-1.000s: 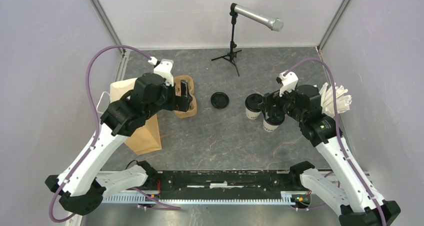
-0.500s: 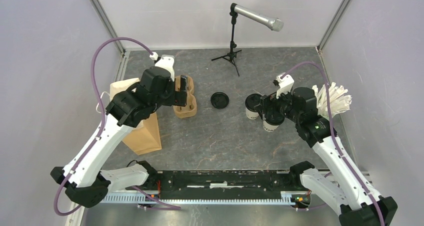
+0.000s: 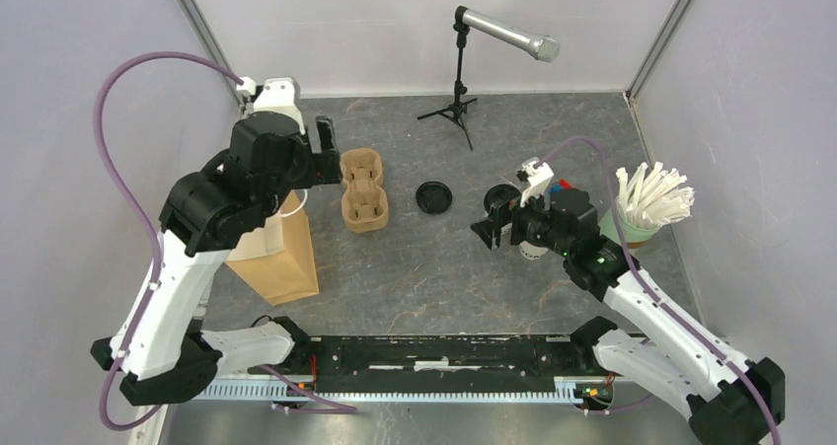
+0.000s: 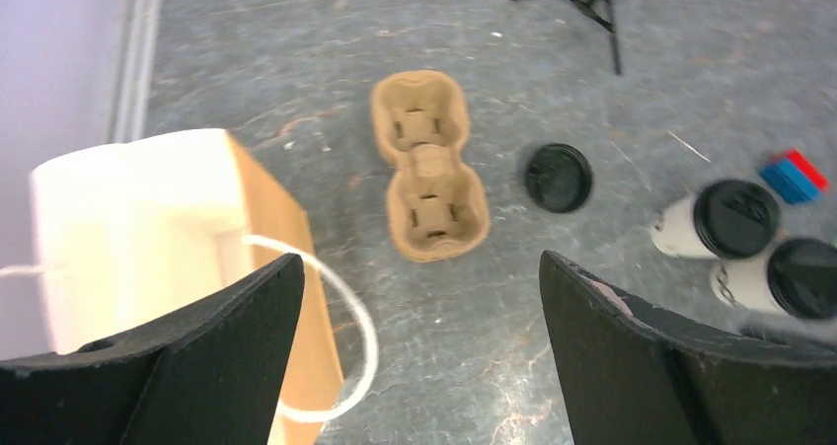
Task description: Pack the takeout coffee
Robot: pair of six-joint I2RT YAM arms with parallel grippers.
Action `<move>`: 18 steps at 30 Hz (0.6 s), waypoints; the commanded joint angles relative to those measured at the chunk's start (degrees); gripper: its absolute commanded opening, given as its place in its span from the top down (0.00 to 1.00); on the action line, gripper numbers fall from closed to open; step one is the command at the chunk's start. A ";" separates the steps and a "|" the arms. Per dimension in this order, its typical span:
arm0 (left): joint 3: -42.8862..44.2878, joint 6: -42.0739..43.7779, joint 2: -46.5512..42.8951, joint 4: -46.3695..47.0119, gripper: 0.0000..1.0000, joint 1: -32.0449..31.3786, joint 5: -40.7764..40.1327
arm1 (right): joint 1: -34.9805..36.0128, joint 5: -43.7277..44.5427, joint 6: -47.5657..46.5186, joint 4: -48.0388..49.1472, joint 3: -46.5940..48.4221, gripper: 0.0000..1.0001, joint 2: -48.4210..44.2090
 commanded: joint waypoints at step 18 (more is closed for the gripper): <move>-5.83 -11.82 -5.20 -12.06 0.17 21.41 3.43 | 15.92 23.92 14.50 0.17 34.42 0.17 36.87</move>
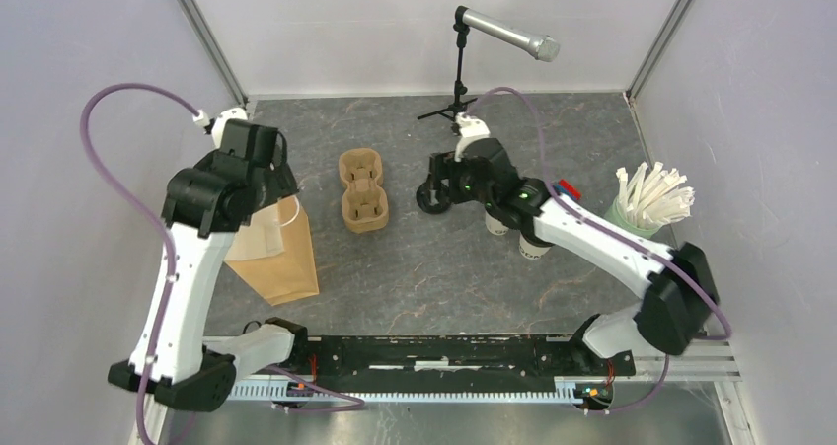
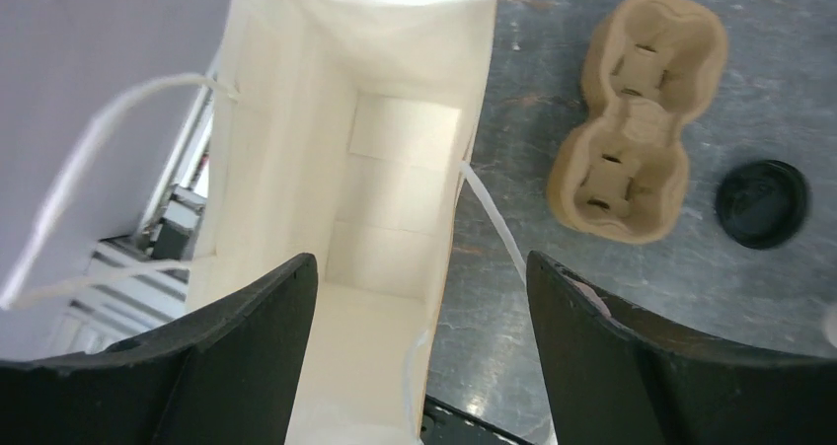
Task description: Pack the takeout coffee
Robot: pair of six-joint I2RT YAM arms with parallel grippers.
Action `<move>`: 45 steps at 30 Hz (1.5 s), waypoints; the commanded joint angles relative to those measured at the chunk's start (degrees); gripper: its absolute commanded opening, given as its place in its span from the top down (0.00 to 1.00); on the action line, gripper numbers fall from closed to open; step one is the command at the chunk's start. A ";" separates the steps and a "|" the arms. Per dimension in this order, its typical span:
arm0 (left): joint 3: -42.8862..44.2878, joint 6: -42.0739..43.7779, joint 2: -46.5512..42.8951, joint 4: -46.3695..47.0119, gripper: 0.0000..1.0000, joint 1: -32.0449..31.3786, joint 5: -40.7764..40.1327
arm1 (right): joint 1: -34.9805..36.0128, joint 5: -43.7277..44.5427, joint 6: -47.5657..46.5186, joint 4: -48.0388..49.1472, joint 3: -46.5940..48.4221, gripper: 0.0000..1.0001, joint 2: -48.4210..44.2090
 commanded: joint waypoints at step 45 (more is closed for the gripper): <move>-3.90 0.49 -16.86 0.42 0.11 1.80 18.35 | 12.98 16.13 0.35 0.81 49.07 0.42 53.46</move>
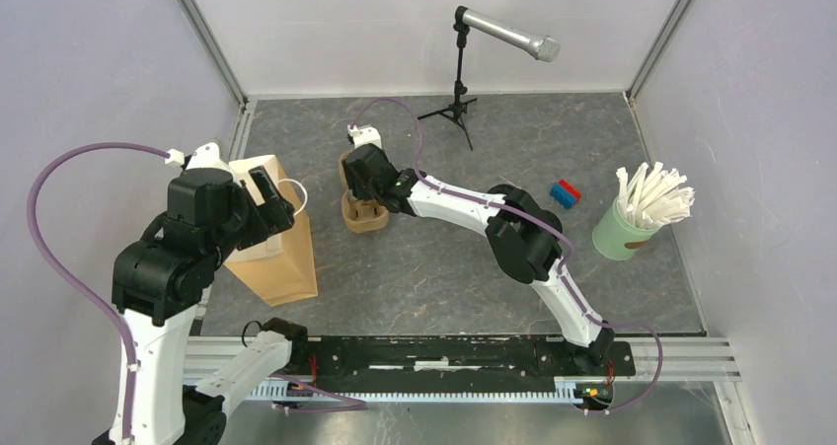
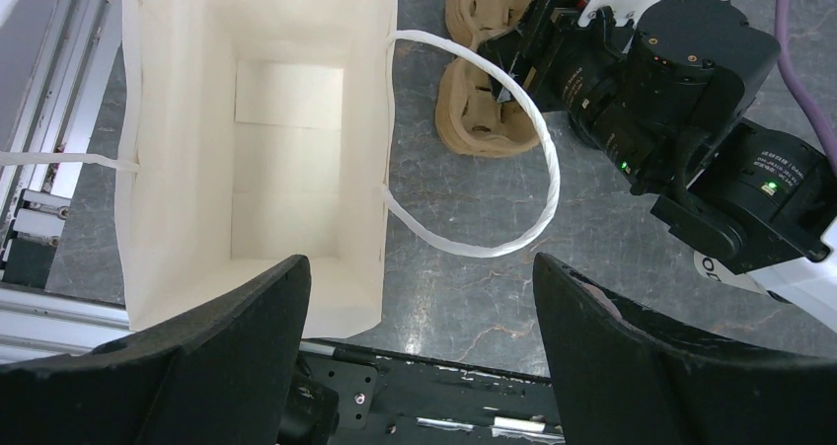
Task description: Pack the takeout coffee
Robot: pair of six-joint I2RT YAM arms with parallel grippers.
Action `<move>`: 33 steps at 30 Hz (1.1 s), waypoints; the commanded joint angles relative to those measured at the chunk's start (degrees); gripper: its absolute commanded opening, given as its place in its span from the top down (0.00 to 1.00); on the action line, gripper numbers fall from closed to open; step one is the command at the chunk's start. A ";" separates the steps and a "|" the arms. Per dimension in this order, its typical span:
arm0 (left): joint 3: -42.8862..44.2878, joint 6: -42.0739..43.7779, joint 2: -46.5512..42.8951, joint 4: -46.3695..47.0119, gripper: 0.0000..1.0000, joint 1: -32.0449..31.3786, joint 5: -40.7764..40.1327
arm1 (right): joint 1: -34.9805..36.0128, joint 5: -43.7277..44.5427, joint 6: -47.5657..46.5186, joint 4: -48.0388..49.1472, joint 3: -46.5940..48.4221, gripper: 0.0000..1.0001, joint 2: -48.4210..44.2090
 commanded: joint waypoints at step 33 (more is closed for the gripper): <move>-0.68 0.13 -1.76 0.20 0.10 0.23 1.17 | 1.16 5.93 2.70 -1.50 6.10 0.49 3.15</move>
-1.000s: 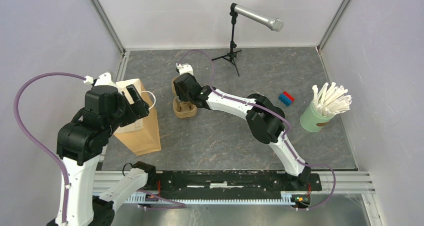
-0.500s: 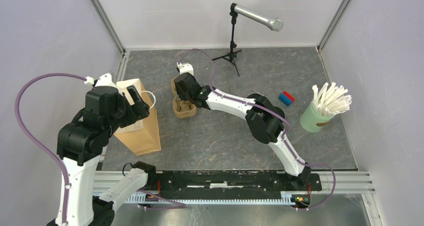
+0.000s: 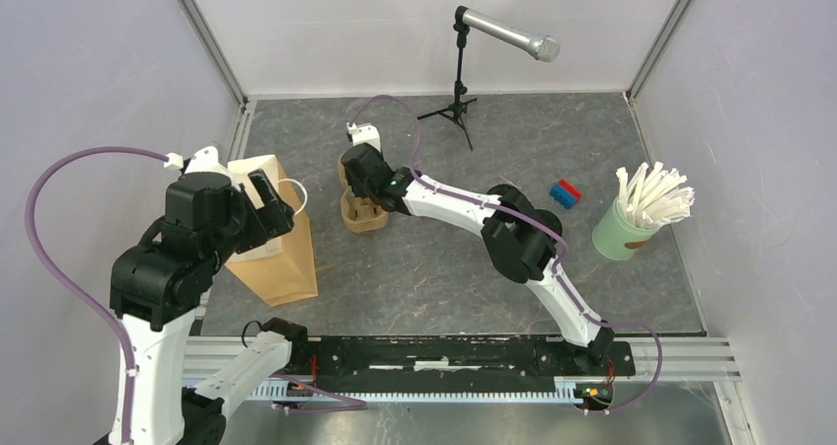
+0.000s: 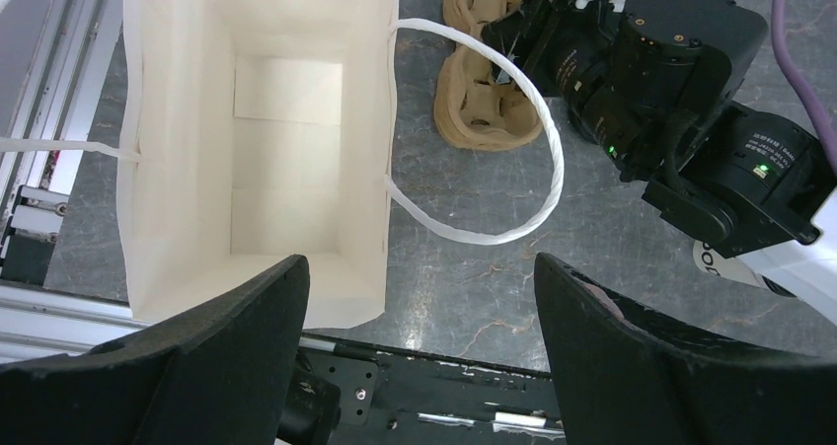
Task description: Pack the takeout coffee
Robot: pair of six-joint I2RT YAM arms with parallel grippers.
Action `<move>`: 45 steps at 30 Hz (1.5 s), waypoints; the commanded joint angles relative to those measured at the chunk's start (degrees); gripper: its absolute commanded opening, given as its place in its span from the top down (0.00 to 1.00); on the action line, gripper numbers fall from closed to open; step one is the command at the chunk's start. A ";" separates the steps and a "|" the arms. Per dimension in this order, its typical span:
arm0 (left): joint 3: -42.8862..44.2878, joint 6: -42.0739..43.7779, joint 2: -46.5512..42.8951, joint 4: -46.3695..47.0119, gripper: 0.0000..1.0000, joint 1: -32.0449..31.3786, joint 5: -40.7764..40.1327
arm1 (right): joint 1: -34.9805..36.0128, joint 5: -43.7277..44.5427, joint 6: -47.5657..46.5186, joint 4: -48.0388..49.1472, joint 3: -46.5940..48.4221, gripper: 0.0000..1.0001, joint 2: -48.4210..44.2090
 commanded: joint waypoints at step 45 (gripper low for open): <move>0.39 1.28 -1.80 0.91 0.09 0.23 0.80 | 1.23 2.66 -5.21 11.20 -1.93 0.63 -6.89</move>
